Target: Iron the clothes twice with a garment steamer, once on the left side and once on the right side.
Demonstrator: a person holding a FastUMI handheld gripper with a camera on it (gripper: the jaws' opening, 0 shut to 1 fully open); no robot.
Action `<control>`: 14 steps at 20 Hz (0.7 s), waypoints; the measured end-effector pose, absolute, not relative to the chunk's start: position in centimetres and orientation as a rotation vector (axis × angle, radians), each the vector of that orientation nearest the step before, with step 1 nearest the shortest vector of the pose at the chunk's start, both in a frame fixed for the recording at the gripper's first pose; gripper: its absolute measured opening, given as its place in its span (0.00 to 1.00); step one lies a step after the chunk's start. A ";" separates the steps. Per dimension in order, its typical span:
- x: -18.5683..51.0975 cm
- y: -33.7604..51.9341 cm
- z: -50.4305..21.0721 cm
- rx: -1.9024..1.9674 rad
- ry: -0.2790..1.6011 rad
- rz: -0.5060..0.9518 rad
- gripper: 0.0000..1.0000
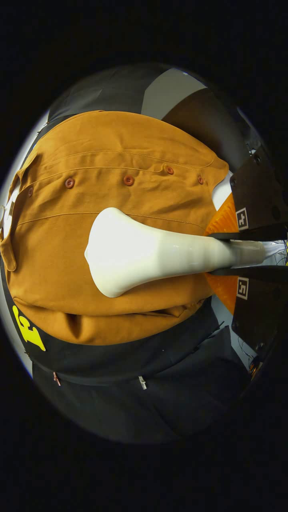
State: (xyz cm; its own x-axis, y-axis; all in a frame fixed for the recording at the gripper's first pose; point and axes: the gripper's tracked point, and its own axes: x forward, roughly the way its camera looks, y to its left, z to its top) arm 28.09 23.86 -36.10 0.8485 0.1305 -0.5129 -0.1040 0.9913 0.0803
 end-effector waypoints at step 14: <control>24.6 22.4 -43.0 0.032 0.661 0.143 0.28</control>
State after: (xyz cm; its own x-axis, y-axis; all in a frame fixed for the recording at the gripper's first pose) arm 24.55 22.44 -42.97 0.7800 0.1423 -0.6094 -0.1218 0.9897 0.0752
